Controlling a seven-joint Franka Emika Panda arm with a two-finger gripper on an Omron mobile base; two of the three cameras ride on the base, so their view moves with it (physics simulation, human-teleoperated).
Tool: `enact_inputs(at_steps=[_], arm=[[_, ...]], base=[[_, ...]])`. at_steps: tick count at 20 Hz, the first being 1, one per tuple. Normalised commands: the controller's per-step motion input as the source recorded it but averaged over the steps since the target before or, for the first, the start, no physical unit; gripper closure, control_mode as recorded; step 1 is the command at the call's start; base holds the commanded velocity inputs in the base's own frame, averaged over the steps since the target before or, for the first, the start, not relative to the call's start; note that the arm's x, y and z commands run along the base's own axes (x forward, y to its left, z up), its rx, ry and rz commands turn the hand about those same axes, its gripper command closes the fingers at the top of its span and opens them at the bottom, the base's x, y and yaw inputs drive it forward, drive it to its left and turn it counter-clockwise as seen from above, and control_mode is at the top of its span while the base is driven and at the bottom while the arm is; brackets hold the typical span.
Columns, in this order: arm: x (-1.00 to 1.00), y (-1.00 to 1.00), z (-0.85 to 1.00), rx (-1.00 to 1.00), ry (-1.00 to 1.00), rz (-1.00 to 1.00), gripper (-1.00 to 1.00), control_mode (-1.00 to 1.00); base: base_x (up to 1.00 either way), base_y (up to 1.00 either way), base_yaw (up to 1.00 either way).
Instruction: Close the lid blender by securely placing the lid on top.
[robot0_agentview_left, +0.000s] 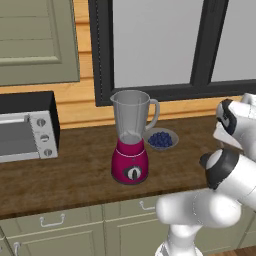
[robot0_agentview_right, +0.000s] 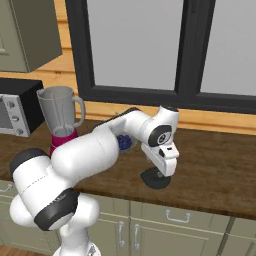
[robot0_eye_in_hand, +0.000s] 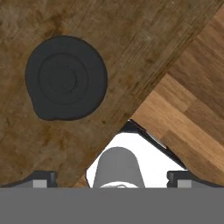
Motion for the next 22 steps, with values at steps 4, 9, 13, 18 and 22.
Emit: enact_inputs(at_steps=[4,9,13,18,22], arm=[[0.05,0.00,-0.28,0.00,0.00,-0.05,-1.00,-1.00],[0.18,0.00,-0.32,0.00,0.00,0.00,-1.00,-1.00],[0.17,0.00,-0.54,-0.04,0.00,0.00,-1.00,-1.00],[0.24,0.00,-0.36,-0.08,0.00,0.00,-1.00,-1.00],[0.33,0.00,-0.16,-0.03,0.00,0.00,-1.00,-1.00]], base=[[0.00,0.00,0.00],[0.00,0.00,0.00],[0.00,0.00,0.00],[0.00,0.00,0.00],[0.00,0.00,0.00]])
